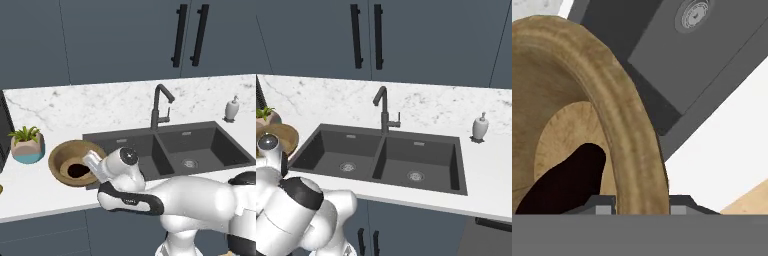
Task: Pick the avocado from the sink and place it in the bowl. Then pick the bowl and place it in the microwave. Then close the microwave door and press the start button.
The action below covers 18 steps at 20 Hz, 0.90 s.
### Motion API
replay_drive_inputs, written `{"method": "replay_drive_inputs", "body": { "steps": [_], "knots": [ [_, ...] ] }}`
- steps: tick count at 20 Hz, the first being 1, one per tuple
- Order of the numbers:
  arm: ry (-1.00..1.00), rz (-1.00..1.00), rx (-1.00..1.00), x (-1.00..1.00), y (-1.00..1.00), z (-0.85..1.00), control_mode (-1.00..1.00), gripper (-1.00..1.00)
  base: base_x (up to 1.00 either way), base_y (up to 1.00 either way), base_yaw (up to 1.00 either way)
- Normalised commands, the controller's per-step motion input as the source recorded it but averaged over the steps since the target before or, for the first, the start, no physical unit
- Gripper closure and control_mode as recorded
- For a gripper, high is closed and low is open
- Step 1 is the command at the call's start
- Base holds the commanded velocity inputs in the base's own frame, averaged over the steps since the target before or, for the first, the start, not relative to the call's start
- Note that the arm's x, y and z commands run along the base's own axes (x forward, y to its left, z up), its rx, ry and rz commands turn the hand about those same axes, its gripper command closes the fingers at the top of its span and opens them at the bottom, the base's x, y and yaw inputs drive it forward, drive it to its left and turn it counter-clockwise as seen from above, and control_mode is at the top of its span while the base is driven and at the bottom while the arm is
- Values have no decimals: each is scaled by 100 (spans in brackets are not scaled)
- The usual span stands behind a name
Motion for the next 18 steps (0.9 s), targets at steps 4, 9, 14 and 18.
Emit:
{"method": "replay_drive_inputs", "body": {
  "steps": [4,9,14,18],
  "knots": [
    [8,-28,0,-32,-42,96,-100,100,0,0,0],
    [23,-23,-5,-23,-80,65,-100,100,0,0,0],
    [20,-16,-1,-34,-100,75,-100,100,0,0,0],
    [22,-19,0,-66,-95,92,-100,100,0,0,0]
  ]
}}
